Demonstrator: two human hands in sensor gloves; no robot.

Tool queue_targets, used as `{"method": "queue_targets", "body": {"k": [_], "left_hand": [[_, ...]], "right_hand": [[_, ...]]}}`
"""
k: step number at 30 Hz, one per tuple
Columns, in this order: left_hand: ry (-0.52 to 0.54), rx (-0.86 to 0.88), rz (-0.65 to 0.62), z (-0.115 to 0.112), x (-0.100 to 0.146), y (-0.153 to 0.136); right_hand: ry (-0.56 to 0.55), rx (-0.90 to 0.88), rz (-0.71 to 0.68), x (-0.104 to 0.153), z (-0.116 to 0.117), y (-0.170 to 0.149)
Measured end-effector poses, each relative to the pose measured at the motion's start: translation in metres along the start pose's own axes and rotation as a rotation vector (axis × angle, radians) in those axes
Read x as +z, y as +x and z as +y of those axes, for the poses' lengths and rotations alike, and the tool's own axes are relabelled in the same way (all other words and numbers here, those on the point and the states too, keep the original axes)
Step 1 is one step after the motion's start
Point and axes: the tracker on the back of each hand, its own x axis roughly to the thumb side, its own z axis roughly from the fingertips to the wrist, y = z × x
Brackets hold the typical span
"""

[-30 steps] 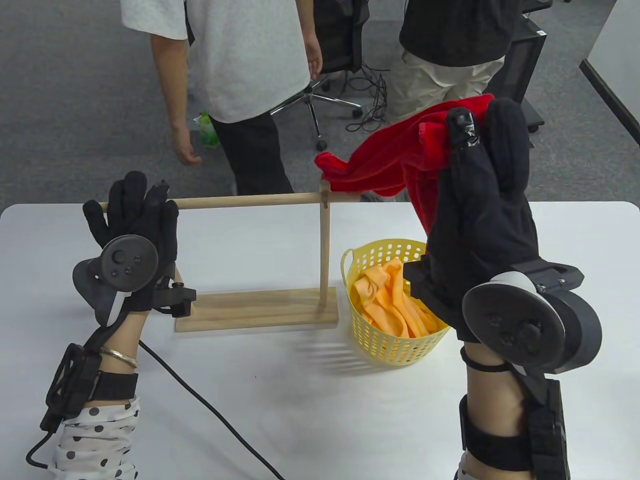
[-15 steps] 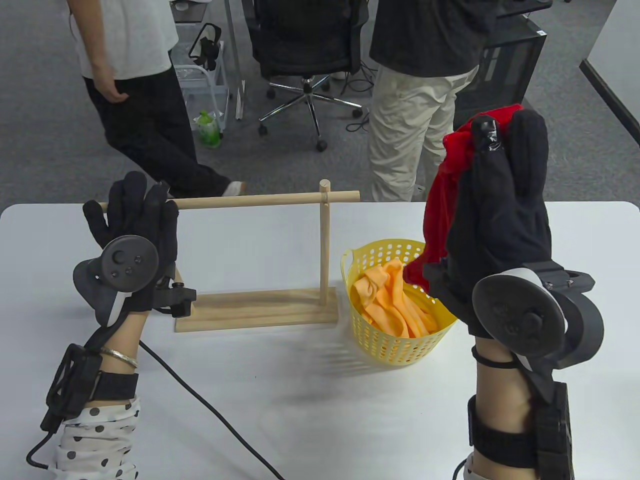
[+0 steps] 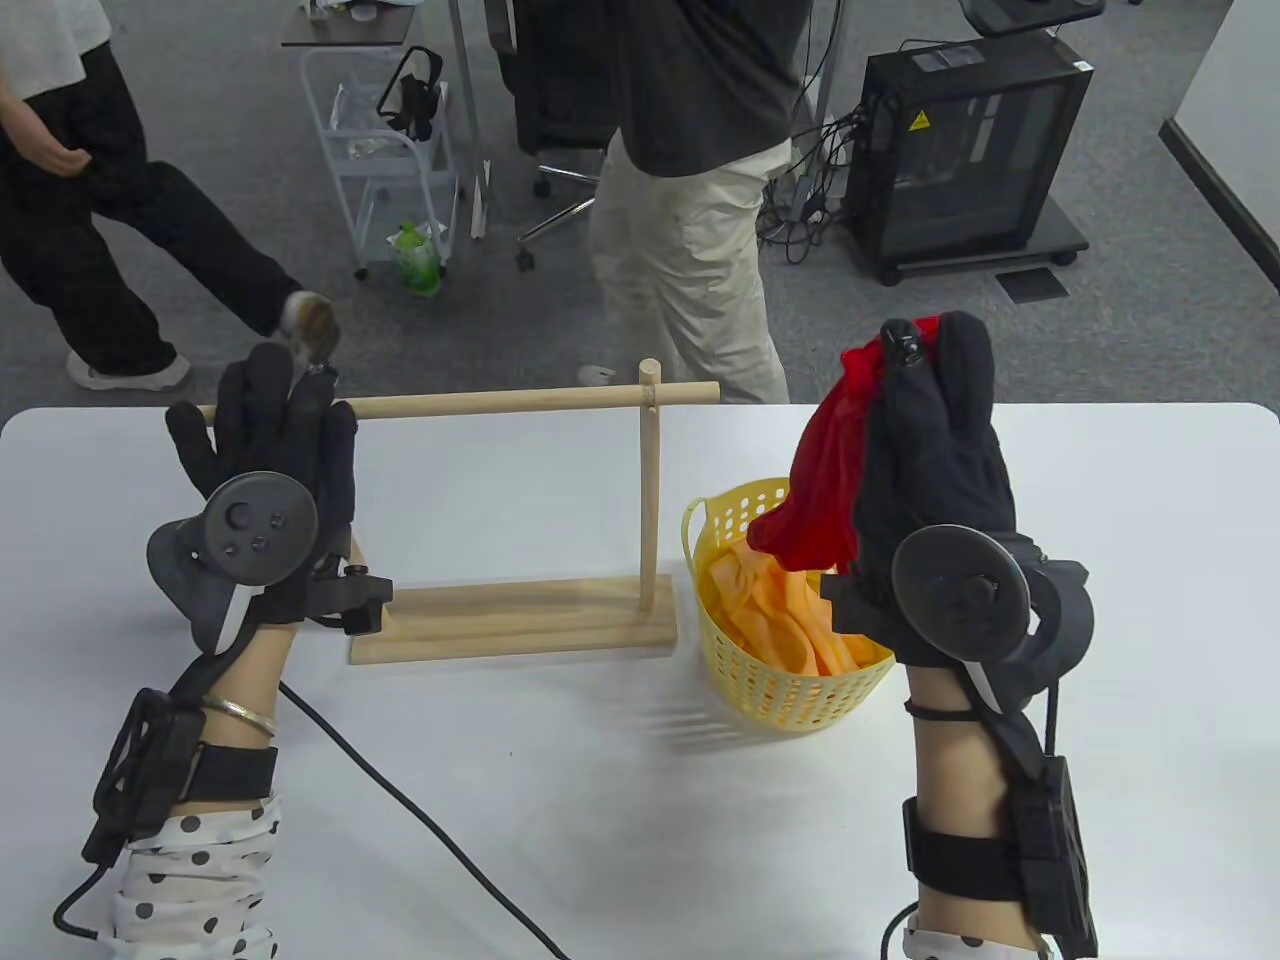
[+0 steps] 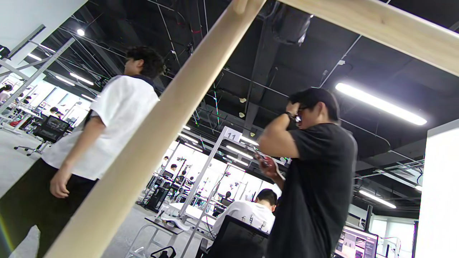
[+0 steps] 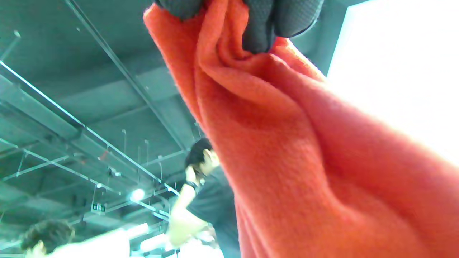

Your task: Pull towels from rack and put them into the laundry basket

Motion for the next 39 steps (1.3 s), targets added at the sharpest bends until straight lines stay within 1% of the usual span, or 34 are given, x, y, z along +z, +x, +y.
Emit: {"method": "queue_targets", "body": {"k": [2, 3, 5, 6, 10, 12, 14, 17, 20, 21, 26, 29, 33, 39], "left_hand": [[0.0, 0.0, 0.0, 0.0, 0.0, 0.0], [0.001, -0.001, -0.001, 0.0, 0.0, 0.0], [0.001, 0.0, -0.001, 0.0, 0.0, 0.0], [0.001, 0.0, -0.001, 0.0, 0.0, 0.0], [0.002, -0.001, -0.001, 0.0, 0.001, 0.0], [0.002, -0.001, -0.002, 0.0, 0.001, 0.0], [0.002, -0.001, -0.001, 0.0, 0.001, 0.0], [0.002, 0.002, 0.0, 0.0, 0.001, 0.0], [0.003, 0.002, -0.001, 0.0, 0.001, 0.0], [0.003, 0.002, -0.001, 0.0, 0.001, 0.0], [0.005, 0.003, -0.003, -0.001, 0.002, 0.0], [0.005, 0.003, -0.002, -0.001, 0.002, 0.0], [0.003, 0.002, -0.003, -0.001, 0.002, 0.0], [-0.072, 0.036, 0.022, 0.007, -0.003, 0.001]], "right_hand": [[0.073, 0.02, 0.006, 0.011, 0.019, -0.008], [0.13, 0.035, 0.007, 0.018, 0.03, -0.013], [0.226, 0.057, 0.007, 0.028, 0.046, -0.02], [0.317, 0.067, 0.003, 0.034, 0.057, -0.024], [0.652, 0.148, 0.049, 0.049, 0.085, -0.036], [0.758, 0.191, 0.068, 0.054, 0.094, -0.04], [0.823, 0.211, 0.081, 0.058, 0.1, -0.043], [0.884, 0.23, 0.097, 0.063, 0.105, -0.045], [0.984, 0.264, 0.135, 0.068, 0.11, -0.047], [1.005, 0.273, 0.147, 0.07, 0.112, -0.048], [1.041, 0.28, 0.17, 0.073, 0.115, -0.051], [1.048, 0.244, 0.14, 0.074, 0.114, -0.05], [0.959, 0.226, 0.073, 0.077, 0.107, -0.044], [0.869, 0.225, 0.0, 0.081, 0.097, -0.036]]}}
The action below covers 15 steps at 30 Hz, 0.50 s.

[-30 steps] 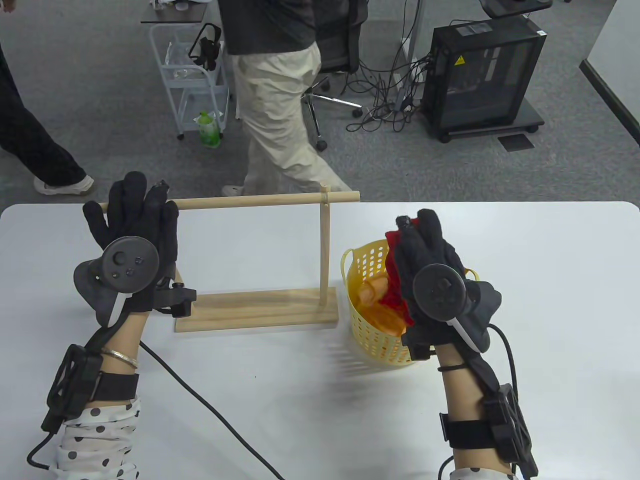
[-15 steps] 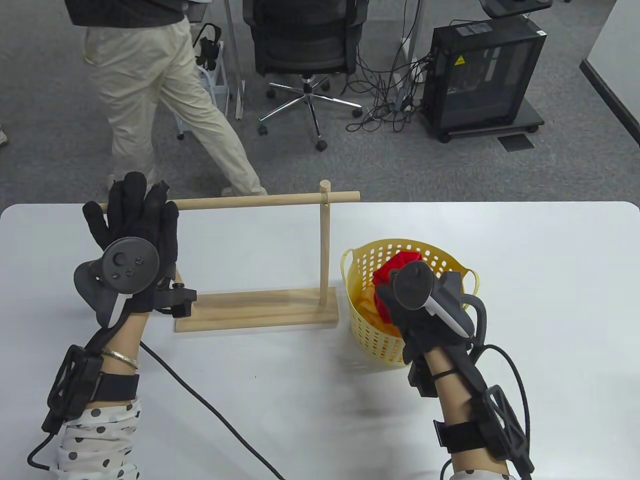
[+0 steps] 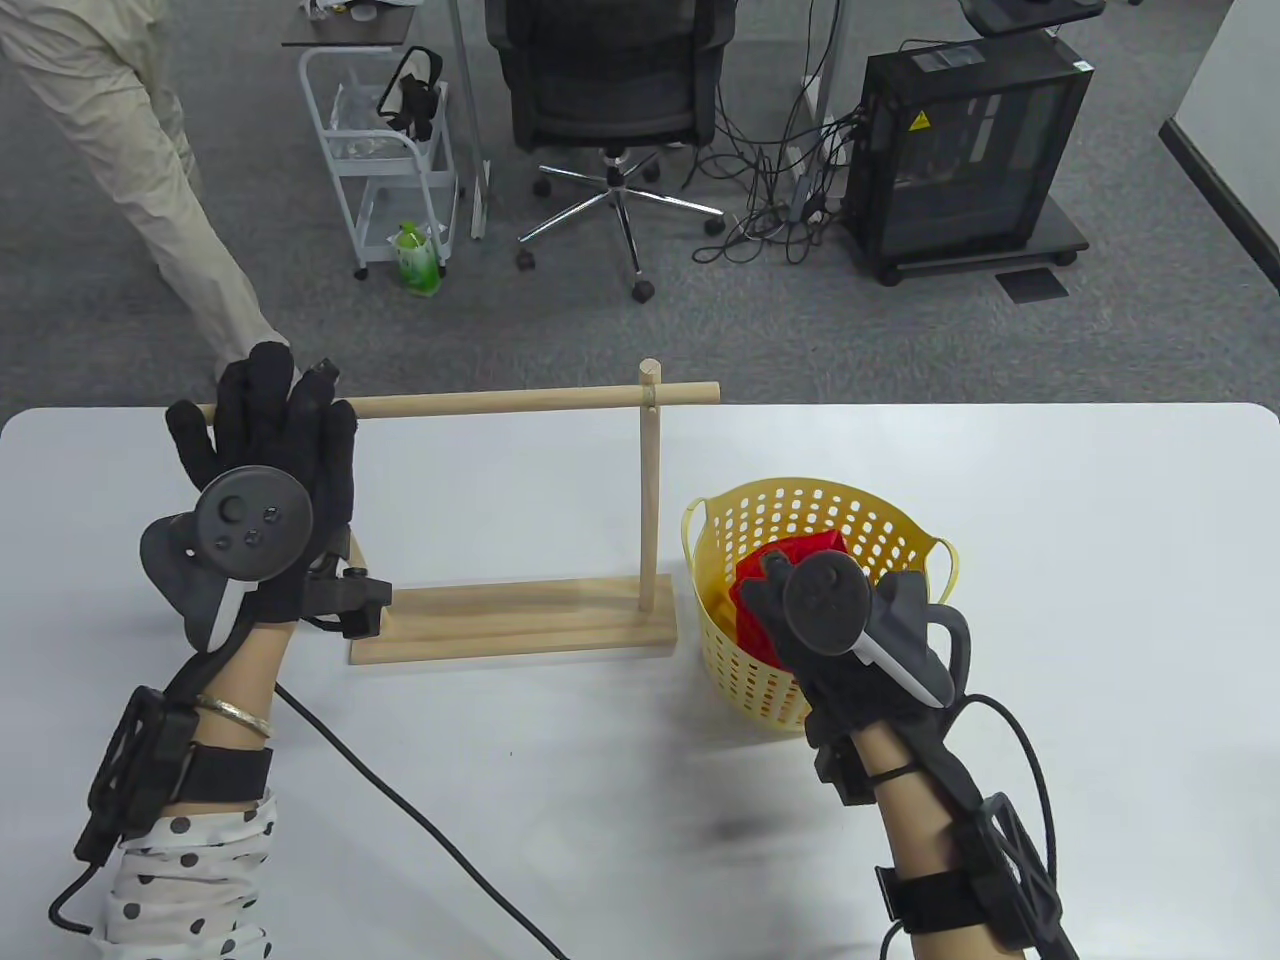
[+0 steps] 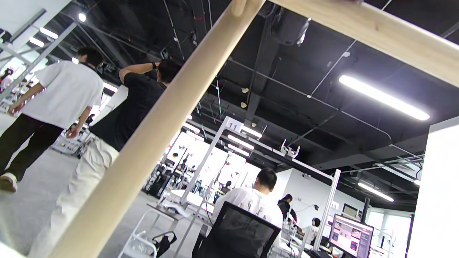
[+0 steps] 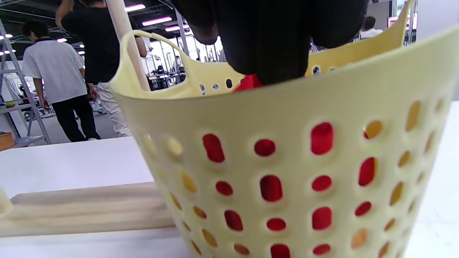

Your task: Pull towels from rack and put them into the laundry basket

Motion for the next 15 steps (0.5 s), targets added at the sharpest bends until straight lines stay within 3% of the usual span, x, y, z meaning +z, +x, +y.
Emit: {"method": "queue_targets", "body": {"k": [8, 15], "left_hand": [[-0.087, -0.002, 0.048, 0.008, -0.003, 0.005], [-0.091, -0.015, 0.051, 0.008, -0.004, 0.007]], "right_hand": [[-0.032, 0.01, -0.011, 0.007, -0.003, 0.001], [-0.032, 0.005, 0.002, 0.011, 0.002, -0.005]]}}
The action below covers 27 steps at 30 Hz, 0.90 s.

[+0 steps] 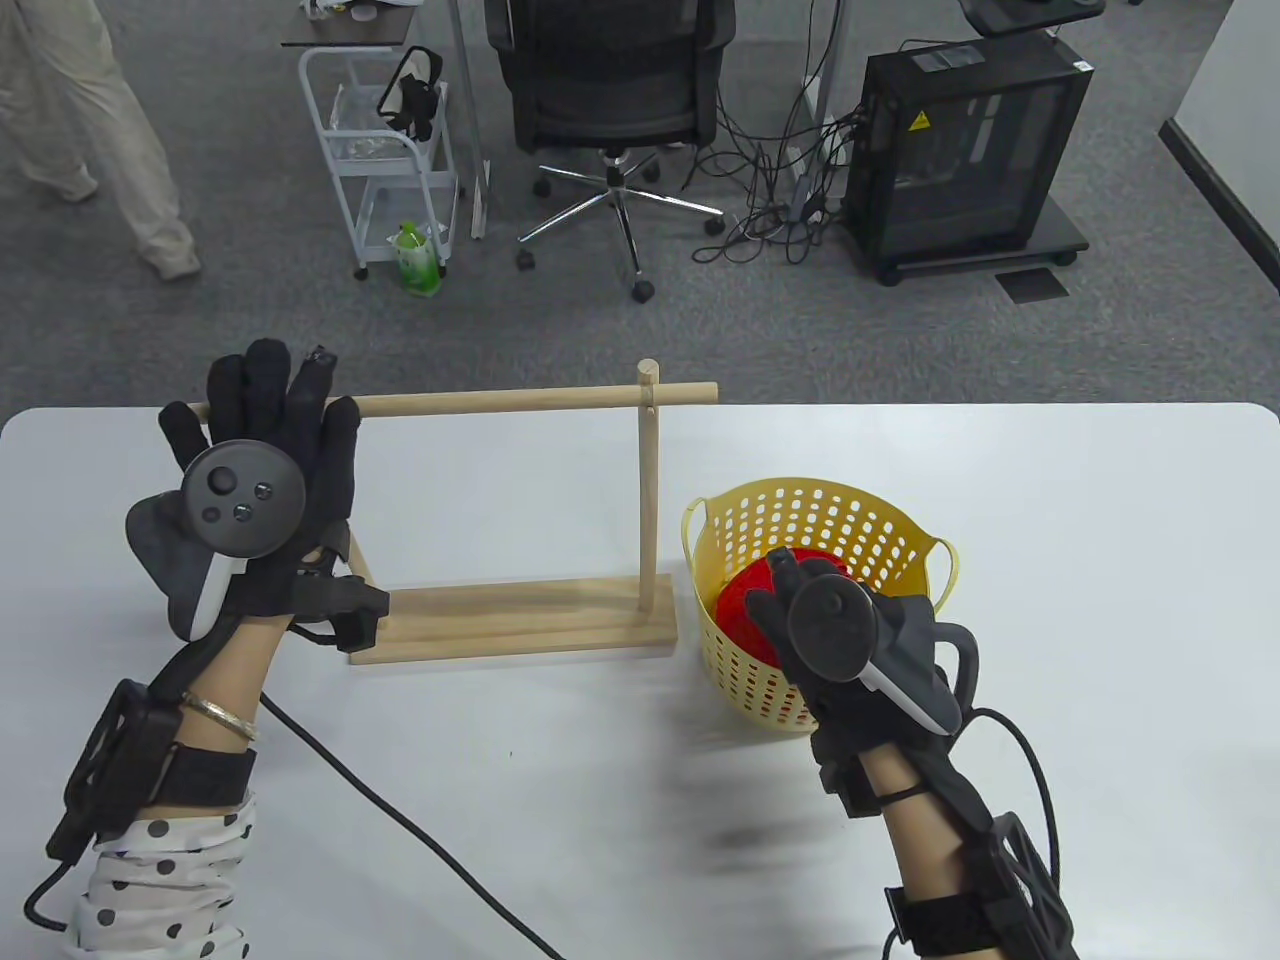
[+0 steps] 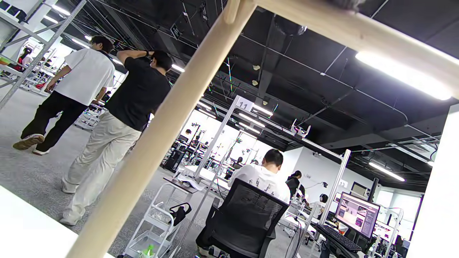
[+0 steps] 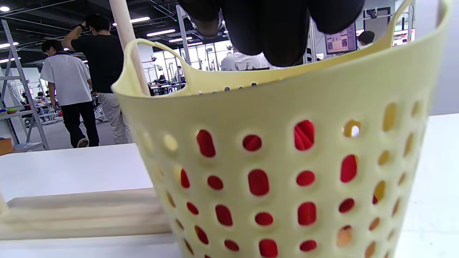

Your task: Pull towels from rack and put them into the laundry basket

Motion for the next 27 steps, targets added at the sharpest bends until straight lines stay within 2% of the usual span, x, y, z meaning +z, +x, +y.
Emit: {"method": "queue_targets", "body": {"k": [14, 21, 27], "left_hand": [[0.044, -0.023, -0.053, 0.007, 0.012, 0.003], [0.068, -0.079, -0.157, 0.013, 0.038, 0.005], [0.049, -0.145, -0.254, 0.004, 0.074, 0.0]], "right_hand": [[-0.041, -0.014, 0.002, 0.01, 0.002, -0.007], [-0.122, -0.012, -0.03, 0.021, -0.001, 0.0], [-0.186, 0.017, -0.085, 0.037, -0.003, 0.016]]}}
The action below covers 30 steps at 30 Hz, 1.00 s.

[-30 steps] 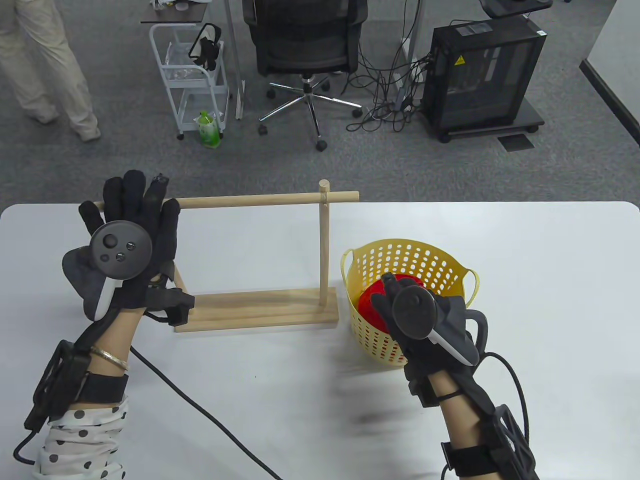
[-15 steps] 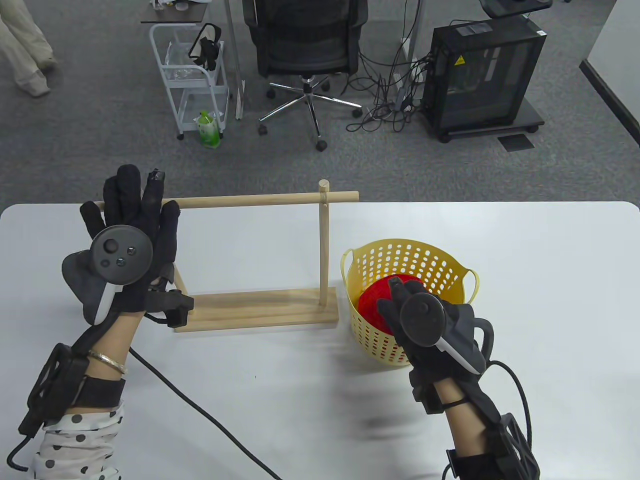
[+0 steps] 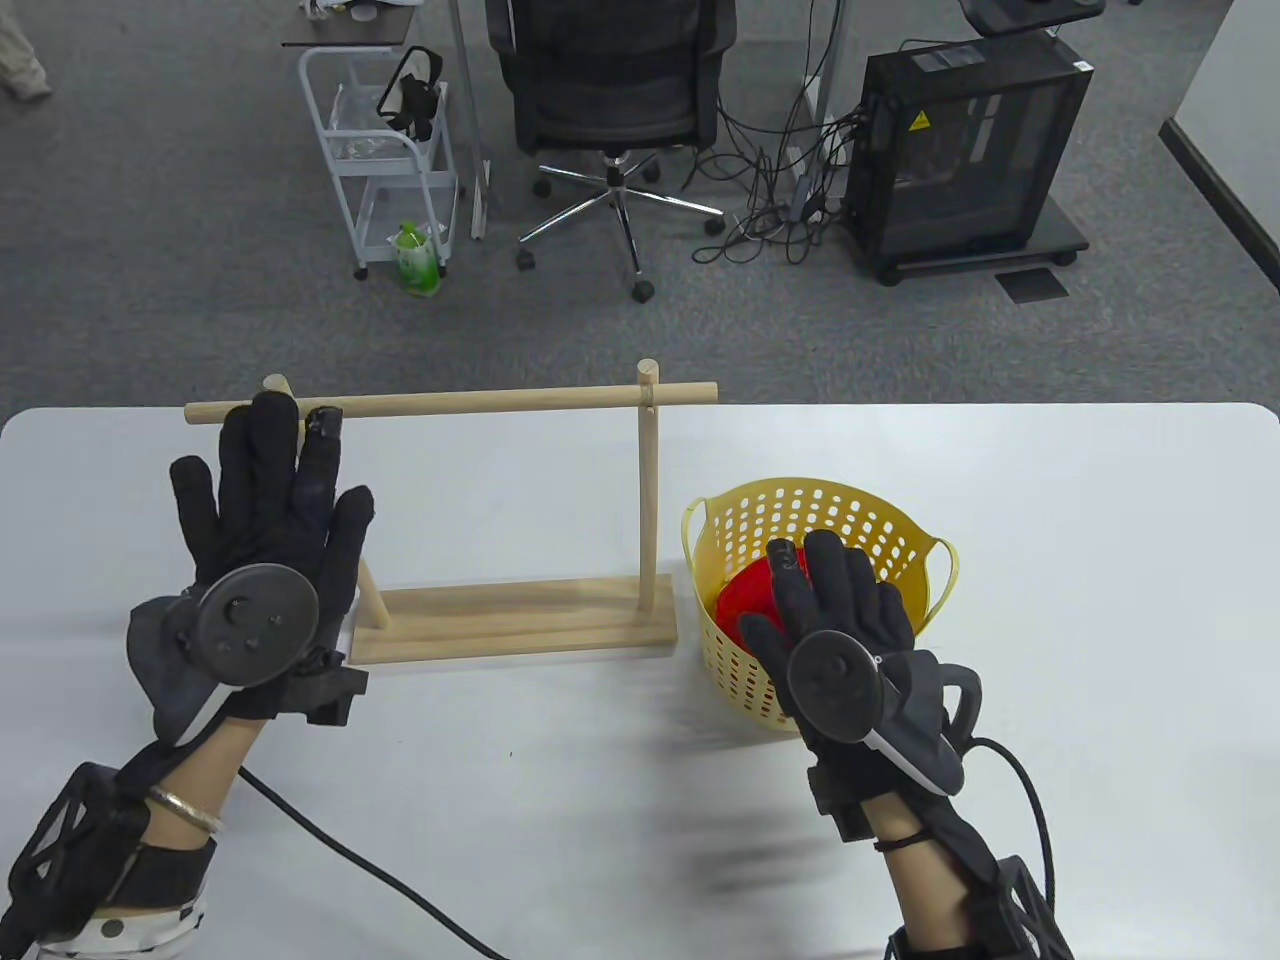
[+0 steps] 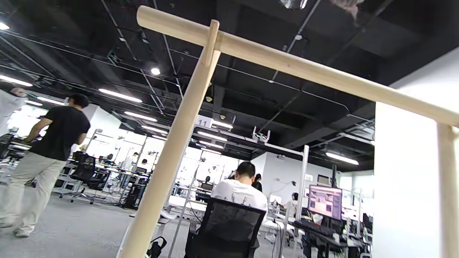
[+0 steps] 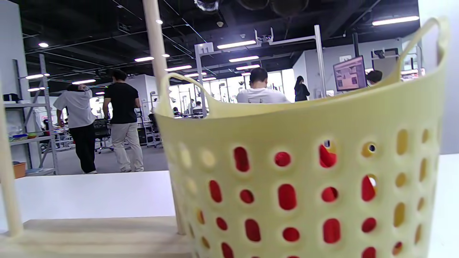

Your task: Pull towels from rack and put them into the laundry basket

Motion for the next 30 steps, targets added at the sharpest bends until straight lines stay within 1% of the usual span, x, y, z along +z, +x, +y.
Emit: {"method": "queue_targets", "body": {"k": [4, 8, 9, 12, 15, 17, 21, 25, 27, 30], "left_hand": [[-0.068, 0.013, -0.08, -0.014, 0.033, 0.004], [-0.102, -0.058, -0.149, -0.032, 0.07, 0.009], [-0.108, -0.068, -0.158, -0.034, 0.075, 0.01], [-0.124, -0.125, -0.201, -0.046, 0.103, 0.015], [-0.14, -0.1, -0.225, -0.059, 0.126, 0.015], [-0.192, -0.056, -0.203, -0.072, 0.14, 0.01], [-0.253, -0.027, -0.167, -0.088, 0.152, -0.002], [-0.285, -0.019, -0.139, -0.098, 0.158, -0.012], [-0.307, -0.006, -0.131, -0.102, 0.161, -0.016], [-0.338, 0.0, -0.145, -0.106, 0.162, -0.018]], "right_hand": [[-0.034, 0.014, -0.053, 0.011, 0.0, 0.018], [-0.053, 0.008, -0.114, 0.024, 0.006, 0.044], [-0.052, 0.003, -0.126, 0.026, 0.008, 0.048], [-0.039, -0.015, -0.177, 0.036, 0.02, 0.068], [-0.021, -0.009, -0.207, 0.045, 0.036, 0.081], [0.002, 0.001, -0.221, 0.051, 0.053, 0.089], [0.067, -0.002, -0.215, 0.058, 0.081, 0.096], [0.131, -0.009, -0.2, 0.062, 0.105, 0.097], [0.148, 0.013, -0.196, 0.063, 0.112, 0.095], [0.142, 0.015, -0.181, 0.067, 0.117, 0.091]]}}
